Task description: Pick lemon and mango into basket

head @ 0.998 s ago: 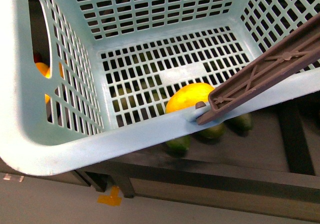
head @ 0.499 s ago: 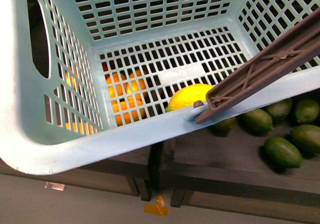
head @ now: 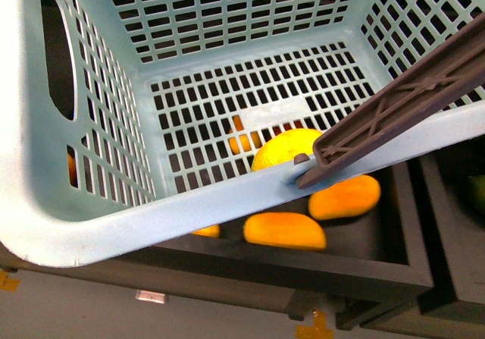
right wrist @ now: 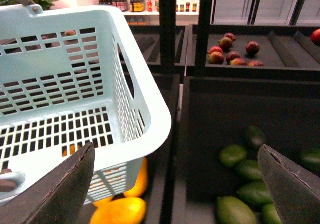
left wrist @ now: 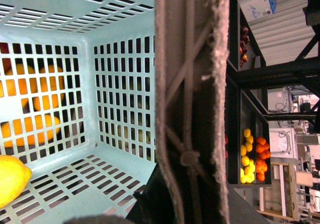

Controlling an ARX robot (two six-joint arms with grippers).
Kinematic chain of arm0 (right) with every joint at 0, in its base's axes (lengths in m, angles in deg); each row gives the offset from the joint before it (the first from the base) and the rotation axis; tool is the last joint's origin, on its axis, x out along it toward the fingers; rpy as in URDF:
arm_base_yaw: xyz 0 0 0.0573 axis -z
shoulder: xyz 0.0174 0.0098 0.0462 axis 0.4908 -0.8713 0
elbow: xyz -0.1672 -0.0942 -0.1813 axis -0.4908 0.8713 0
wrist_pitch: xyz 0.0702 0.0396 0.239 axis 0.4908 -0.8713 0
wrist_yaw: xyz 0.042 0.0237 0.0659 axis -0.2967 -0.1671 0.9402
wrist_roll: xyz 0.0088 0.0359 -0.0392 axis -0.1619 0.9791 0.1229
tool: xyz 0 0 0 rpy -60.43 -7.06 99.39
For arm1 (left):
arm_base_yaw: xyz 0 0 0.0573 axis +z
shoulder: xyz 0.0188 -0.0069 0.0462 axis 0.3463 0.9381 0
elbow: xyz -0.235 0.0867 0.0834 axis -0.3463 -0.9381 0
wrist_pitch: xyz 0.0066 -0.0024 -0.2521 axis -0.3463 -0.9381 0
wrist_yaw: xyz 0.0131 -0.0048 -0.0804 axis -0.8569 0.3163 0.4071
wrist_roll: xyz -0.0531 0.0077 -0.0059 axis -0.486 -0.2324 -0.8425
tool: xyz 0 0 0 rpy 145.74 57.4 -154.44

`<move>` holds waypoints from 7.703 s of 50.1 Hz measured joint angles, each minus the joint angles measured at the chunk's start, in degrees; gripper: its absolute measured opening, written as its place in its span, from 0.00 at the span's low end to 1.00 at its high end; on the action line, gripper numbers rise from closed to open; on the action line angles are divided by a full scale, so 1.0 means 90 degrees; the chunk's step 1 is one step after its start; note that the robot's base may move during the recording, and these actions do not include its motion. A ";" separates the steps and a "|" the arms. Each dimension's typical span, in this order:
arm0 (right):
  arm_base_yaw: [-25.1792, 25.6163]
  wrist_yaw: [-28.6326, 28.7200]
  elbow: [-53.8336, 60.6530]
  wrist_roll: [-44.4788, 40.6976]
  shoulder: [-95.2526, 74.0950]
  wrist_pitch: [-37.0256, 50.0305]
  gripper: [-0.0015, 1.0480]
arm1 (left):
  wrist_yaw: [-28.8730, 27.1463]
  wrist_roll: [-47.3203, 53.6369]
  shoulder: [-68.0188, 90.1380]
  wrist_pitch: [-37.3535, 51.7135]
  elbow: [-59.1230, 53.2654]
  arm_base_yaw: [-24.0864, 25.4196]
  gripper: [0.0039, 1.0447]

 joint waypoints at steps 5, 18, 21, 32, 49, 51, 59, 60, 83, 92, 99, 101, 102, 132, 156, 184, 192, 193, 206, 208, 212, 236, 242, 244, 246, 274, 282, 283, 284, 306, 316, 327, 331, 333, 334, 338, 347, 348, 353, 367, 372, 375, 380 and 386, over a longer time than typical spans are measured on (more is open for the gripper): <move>0.0000 -0.0005 -0.0002 0.0000 0.0005 0.0002 0.92 | 0.0005 0.0007 0.0000 0.0000 0.0002 0.0000 0.05; 0.0000 0.0005 -0.0002 0.0002 -0.0002 0.0000 0.92 | -0.0005 0.0007 0.0000 0.0000 0.0002 0.0000 0.05; 0.0000 0.0000 -0.0002 0.0002 0.0005 0.0002 0.92 | -0.0002 -0.0012 0.0002 0.0000 0.0002 0.0005 0.05; 0.0000 0.0002 -0.0002 0.0000 0.0005 0.0000 0.92 | 0.0005 -0.0005 0.0002 0.0000 0.0002 0.0005 0.05; 0.0005 0.0034 0.0000 0.0002 0.0000 0.0000 0.92 | -0.0019 0.0027 0.0002 0.0000 0.0002 0.0036 0.05; 0.0002 0.0036 0.0000 0.0000 0.0000 0.0000 0.92 | -0.0053 0.0010 0.0005 0.0000 0.0002 0.0085 0.05; 0.0002 0.0024 0.0000 0.0002 0.0000 0.0000 0.92 | -0.0141 0.0126 0.0002 0.0000 0.0002 0.0097 0.05; 0.0002 0.0027 0.0000 0.0002 0.0000 0.0000 0.92 | -0.0136 0.0138 0.0002 0.0000 0.0002 0.0095 0.05; 0.2968 -0.0267 -0.2132 0.0379 -0.5226 -0.0087 0.92 | 0.0058 -0.0019 0.0005 0.0002 0.0002 -0.0024 0.05; 0.3480 0.0308 -0.2934 -0.0651 -0.7951 0.0685 0.92 | -0.0080 0.0019 0.0005 0.0002 0.0002 0.0012 0.05; 0.3490 0.0454 -0.3453 -0.1037 -0.9566 0.1056 0.92 | -0.0036 0.0041 0.0005 0.0002 0.0002 0.0010 0.05; 0.3487 0.0415 -0.3631 -0.1115 -0.9996 0.1120 0.92 | 0.0007 0.0022 0.0005 0.0002 0.0002 0.0010 0.05; 0.3480 0.0362 -0.3769 -0.1127 -1.0297 0.1139 0.92 | 0.0019 0.0019 0.0005 0.0002 0.0002 0.0010 0.05; 0.3101 0.0029 -0.6003 -0.0746 -1.2995 0.0670 0.92 | -0.0002 0.0017 0.0005 0.0002 0.0002 0.0010 0.05; 0.2909 0.0019 -0.6812 -0.0430 -1.3763 0.0527 0.92 | -0.0012 0.0007 0.0005 0.0002 0.0002 0.0005 0.05; 0.2980 0.0367 -0.6632 -0.0379 -1.3753 0.0845 0.59 | 0.0000 0.0007 0.0005 0.0002 0.0002 0.0002 0.05; 0.3174 0.1054 -0.5797 -0.0695 -1.2951 0.1251 0.59 | 0.0002 0.0007 0.0005 0.0002 0.0002 0.0002 0.05; 0.3213 0.1214 -0.5639 -0.0775 -1.2755 0.1304 0.59 | 0.0002 0.0007 0.0005 0.0002 0.0002 0.0002 0.05; 0.3653 0.3422 -0.3980 -0.1508 -1.0139 0.1212 0.59 | 0.0005 0.0007 0.0005 0.0002 0.0002 0.0002 0.05; 0.3723 0.3813 -0.3735 -0.1603 -0.9571 0.1022 0.59 | 0.0005 0.0005 0.0005 0.0002 0.0002 0.0002 0.05; 0.3803 0.4439 -0.3432 -0.1702 -0.8561 0.0622 0.59 | 0.0005 0.0007 0.0005 0.0002 0.0002 0.0002 0.05; 0.2249 0.4532 -0.3157 -0.0675 -0.4427 -0.0044 0.59 | 0.0005 0.0005 0.0005 0.0002 0.0002 0.0002 0.05; 0.1066 0.3492 -0.3196 -0.0333 -0.4670 0.0236 0.59 | 0.0002 0.0007 0.0005 0.0002 0.0002 0.0002 0.05; 0.0648 0.3118 -0.3269 -0.0250 -0.4850 0.0323 0.59 | 0.0002 0.0007 0.0005 0.0002 0.0002 0.0002 0.05; 0.0172 0.2688 -0.3395 -0.0160 -0.5105 0.0471 0.59 | 0.0005 0.0007 0.0005 0.0002 0.0002 0.0002 0.05; -0.0996 0.0901 -0.3893 0.0291 -0.5714 0.0505 0.91 | 0.0005 0.0032 0.0017 0.0000 0.0000 -0.0005 0.05; -0.0529 0.0238 -0.3463 0.0359 -0.4369 -0.0282 0.92 | -0.0044 0.0046 0.0017 0.0000 0.0000 0.0005 0.05; -0.0498 0.0209 -0.3424 0.0362 -0.4238 -0.0311 0.92 | -0.0044 0.0051 0.0017 0.0000 0.0000 0.0007 0.05; -0.0486 0.0202 -0.3417 0.0364 -0.4182 -0.0318 0.92 | -0.0046 0.0051 0.0017 0.0000 0.0000 0.0012 0.05; -0.0027 -0.0046 -0.1513 0.0070 -0.3206 0.1671 0.32 | -0.0012 0.0032 0.0017 0.0000 0.0000 -0.0005 0.05; -0.0022 -0.0015 -0.0988 0.0066 -0.2654 0.1654 0.02 | -0.0010 0.0029 0.0017 0.0000 0.0000 -0.0002 0.05; -0.0019 -0.0015 -0.0585 0.0046 -0.2033 0.1433 0.02 | -0.0012 0.0029 0.0017 0.0000 0.0000 -0.0002 0.05; -0.0017 -0.0015 -0.0486 0.0046 -0.1841 0.1338 0.02 | 0.0005 0.0027 0.0017 0.0000 0.0000 -0.0002 0.05; -0.0015 -0.0015 -0.0418 0.0046 -0.1690 0.1253 0.02 | 0.0012 0.0022 0.0017 0.0000 0.0000 -0.0002 0.05; -0.0015 -0.0015 -0.0381 0.0046 -0.1600 0.1197 0.02 | 0.0012 0.0019 0.0017 0.0000 0.0000 -0.0002 0.05; -0.0015 -0.0015 -0.0294 0.0046 -0.1358 0.1047 0.02 | 0.0007 0.0022 0.0017 0.0000 0.0000 -0.0002 0.05; -0.0015 -0.0015 -0.0153 0.0046 -0.0882 0.0716 0.02 | -0.0022 0.0032 0.0017 0.0000 0.0000 -0.0002 0.05; -0.0015 -0.0015 -0.0136 0.0046 -0.0826 0.0675 0.02 | -0.0019 0.0029 0.0017 0.0000 0.0000 -0.0002 0.05; -0.0015 -0.0015 -0.0058 0.0046 -0.0602 0.0527 0.02 | -0.0010 0.0027 0.0017 0.0000 0.0000 -0.0002 0.05; -0.0015 -0.0002 0.0044 0.0046 0.0262 -0.0056 0.02 | 0.0000 0.0027 0.0017 0.0000 0.0000 -0.0002 0.05; -0.0015 -0.0002 0.0044 0.0044 0.0459 -0.0253 0.02 | -0.0002 0.0027 0.0017 0.0000 0.0000 -0.0002 0.05; -0.0015 -0.0002 0.0044 0.0046 0.0537 -0.0338 0.02 | -0.0002 0.0029 0.0017 0.0000 0.0000 -0.0002 0.05; -0.0015 -0.0002 0.0044 0.0046 0.0712 -0.0510 0.02 | 0.0002 0.0027 0.0017 0.0000 0.0000 -0.0002 0.05; -0.0015 -0.0002 0.0044 0.0046 0.0879 -0.0680 0.02 | 0.0002 0.0024 0.0017 0.0000 0.0000 -0.0002 0.05</move>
